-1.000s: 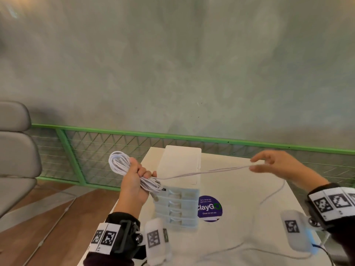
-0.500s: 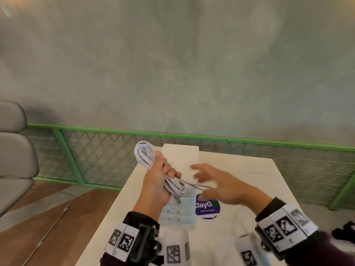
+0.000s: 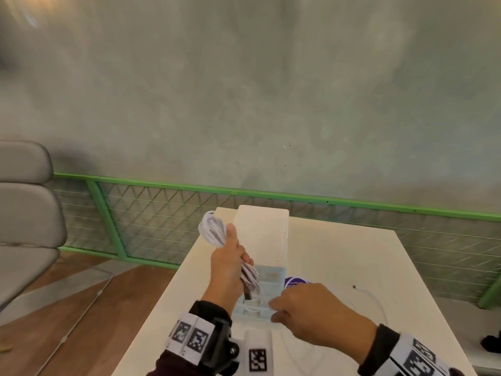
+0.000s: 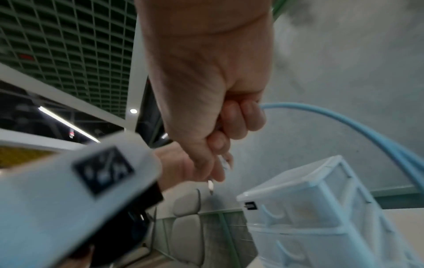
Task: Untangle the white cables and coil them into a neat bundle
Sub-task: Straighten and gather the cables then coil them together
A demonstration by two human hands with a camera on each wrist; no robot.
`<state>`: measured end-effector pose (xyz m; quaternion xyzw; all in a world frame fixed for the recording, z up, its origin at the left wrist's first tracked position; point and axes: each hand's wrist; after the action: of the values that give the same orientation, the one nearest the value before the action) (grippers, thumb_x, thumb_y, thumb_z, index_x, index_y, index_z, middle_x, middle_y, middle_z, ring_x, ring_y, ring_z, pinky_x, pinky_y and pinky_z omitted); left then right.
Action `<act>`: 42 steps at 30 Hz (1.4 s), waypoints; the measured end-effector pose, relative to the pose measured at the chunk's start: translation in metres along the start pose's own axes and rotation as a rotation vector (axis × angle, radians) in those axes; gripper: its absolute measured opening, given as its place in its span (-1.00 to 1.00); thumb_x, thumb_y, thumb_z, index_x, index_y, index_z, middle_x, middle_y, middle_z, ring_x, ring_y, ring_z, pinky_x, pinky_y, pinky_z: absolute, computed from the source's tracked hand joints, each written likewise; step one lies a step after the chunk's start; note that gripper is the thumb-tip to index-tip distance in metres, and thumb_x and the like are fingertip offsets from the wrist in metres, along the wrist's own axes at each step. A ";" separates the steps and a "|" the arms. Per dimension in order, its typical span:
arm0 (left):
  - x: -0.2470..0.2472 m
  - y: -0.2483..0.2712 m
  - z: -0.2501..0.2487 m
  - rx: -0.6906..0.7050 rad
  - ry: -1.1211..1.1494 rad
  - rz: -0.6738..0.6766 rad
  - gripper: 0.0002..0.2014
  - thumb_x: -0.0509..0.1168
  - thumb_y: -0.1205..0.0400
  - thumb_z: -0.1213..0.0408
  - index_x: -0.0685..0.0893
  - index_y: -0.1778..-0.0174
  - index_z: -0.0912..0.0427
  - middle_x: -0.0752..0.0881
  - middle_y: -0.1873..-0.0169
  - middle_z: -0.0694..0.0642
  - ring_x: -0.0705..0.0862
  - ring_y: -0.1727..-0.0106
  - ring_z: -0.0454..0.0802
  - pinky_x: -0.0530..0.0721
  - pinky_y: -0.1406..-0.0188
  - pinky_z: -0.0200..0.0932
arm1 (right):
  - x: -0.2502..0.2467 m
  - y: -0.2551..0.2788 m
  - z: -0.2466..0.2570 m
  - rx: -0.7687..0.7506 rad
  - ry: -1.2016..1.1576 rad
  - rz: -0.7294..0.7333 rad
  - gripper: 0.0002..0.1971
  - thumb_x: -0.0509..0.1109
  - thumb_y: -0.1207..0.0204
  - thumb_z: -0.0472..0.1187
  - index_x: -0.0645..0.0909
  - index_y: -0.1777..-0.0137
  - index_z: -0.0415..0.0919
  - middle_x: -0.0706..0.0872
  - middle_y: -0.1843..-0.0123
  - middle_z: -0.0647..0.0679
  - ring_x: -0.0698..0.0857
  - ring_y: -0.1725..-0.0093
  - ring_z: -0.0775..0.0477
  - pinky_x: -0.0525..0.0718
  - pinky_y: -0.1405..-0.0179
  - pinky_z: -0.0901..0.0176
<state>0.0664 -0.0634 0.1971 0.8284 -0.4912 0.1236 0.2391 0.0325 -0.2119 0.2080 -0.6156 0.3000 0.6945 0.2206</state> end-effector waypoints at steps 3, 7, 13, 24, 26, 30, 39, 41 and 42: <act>0.010 0.014 0.016 0.030 -0.348 0.118 -0.43 0.05 -0.51 -0.34 0.42 0.47 0.15 0.43 0.68 -0.02 0.42 0.60 -0.06 0.44 0.47 -0.19 | -0.016 -0.008 0.012 0.027 -0.061 -0.110 -0.74 0.24 -0.57 0.03 0.71 -0.04 -0.03 0.76 -0.04 -0.08 0.68 -0.04 -0.15 0.43 0.26 0.13; 0.020 0.021 0.023 -0.091 -0.381 0.347 -0.04 -0.05 -0.10 -0.65 0.64 0.17 0.22 0.60 0.49 0.16 0.60 0.43 0.05 0.56 0.35 -0.17 | -0.028 -0.014 0.004 0.221 -0.247 -0.293 -0.76 0.46 -0.26 0.10 0.75 0.15 0.02 0.82 0.17 0.05 0.73 0.18 0.03 0.64 0.21 0.19; 0.011 0.020 0.016 0.158 -0.697 0.650 -0.09 0.18 0.19 -0.71 0.62 0.33 0.08 0.66 0.57 -0.11 0.62 0.48 -0.27 0.57 0.42 -0.37 | -0.036 -0.012 -0.006 0.355 -0.313 -0.339 -0.88 0.50 -0.23 0.03 0.68 0.37 0.03 0.79 0.24 0.00 0.61 0.29 0.02 0.54 0.37 0.29; -0.009 0.013 0.051 0.300 -1.509 0.697 -0.52 0.25 -0.58 -0.09 0.50 -0.34 0.11 0.69 -0.17 0.15 0.65 -0.11 0.12 0.64 -0.15 0.04 | -0.091 0.010 -0.043 0.394 -0.266 -0.408 -0.80 0.56 -0.27 0.06 0.80 0.13 0.05 0.82 0.10 0.07 0.68 0.09 0.04 0.63 0.07 0.17; -0.007 0.016 0.046 0.345 -1.421 0.706 -0.64 0.20 -0.64 -0.01 0.55 -0.24 0.14 0.71 -0.10 0.16 0.64 -0.02 0.08 0.60 -0.01 -0.10 | -0.084 0.006 -0.051 0.401 -0.340 -0.504 -0.79 0.57 -0.28 0.02 0.81 0.12 -0.01 0.83 0.07 0.06 0.65 0.15 0.14 0.59 0.10 0.27; 0.000 0.024 0.031 0.443 -1.183 0.625 -0.84 0.23 -0.66 0.06 0.54 0.02 0.07 0.60 0.24 0.03 0.52 0.31 -0.15 0.41 0.40 -0.40 | -0.059 0.001 -0.064 0.391 -0.537 -0.680 -0.87 0.51 -0.39 -0.06 0.82 0.14 -0.06 0.82 0.21 0.10 0.60 0.37 0.48 0.47 0.26 0.69; 0.017 0.034 0.037 0.135 -0.418 0.292 -0.67 0.33 -0.59 0.05 0.58 0.44 0.15 0.52 0.69 -0.04 0.49 0.60 -0.11 0.52 0.46 -0.19 | 0.003 -0.013 -0.027 0.308 -0.550 -0.364 -0.50 0.03 -0.69 -0.20 0.09 -0.62 -0.02 0.59 0.19 -0.02 0.54 0.25 0.01 0.49 0.18 0.29; 0.017 0.030 0.035 0.080 -0.332 0.228 -0.66 0.41 -0.53 0.08 0.57 0.50 0.17 0.52 0.69 0.02 0.51 0.59 -0.05 0.54 0.46 -0.18 | 0.015 -0.012 -0.013 0.214 -0.500 -0.286 -0.47 0.02 -0.67 -0.25 0.01 -0.62 -0.08 0.56 0.07 -0.02 0.49 0.22 0.02 0.50 0.17 0.23; 0.015 0.028 0.034 0.051 -0.313 0.205 -0.63 0.44 -0.51 0.11 0.55 0.53 0.19 0.51 0.68 0.06 0.50 0.59 -0.02 0.55 0.45 -0.17 | 0.021 -0.010 -0.008 0.183 -0.490 -0.257 -0.43 0.03 -0.66 -0.26 -0.06 -0.63 -0.05 0.54 0.02 -0.03 0.47 0.24 0.07 0.48 0.22 0.29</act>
<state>0.0487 -0.1037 0.1821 0.7890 -0.6009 0.0292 0.1249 0.0420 -0.2114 0.1857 -0.4399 0.2188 0.7589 0.4274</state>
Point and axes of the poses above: each hand's wrist, its own y-axis away from the middle knuckle, its own x-axis out of the palm, z = x × y
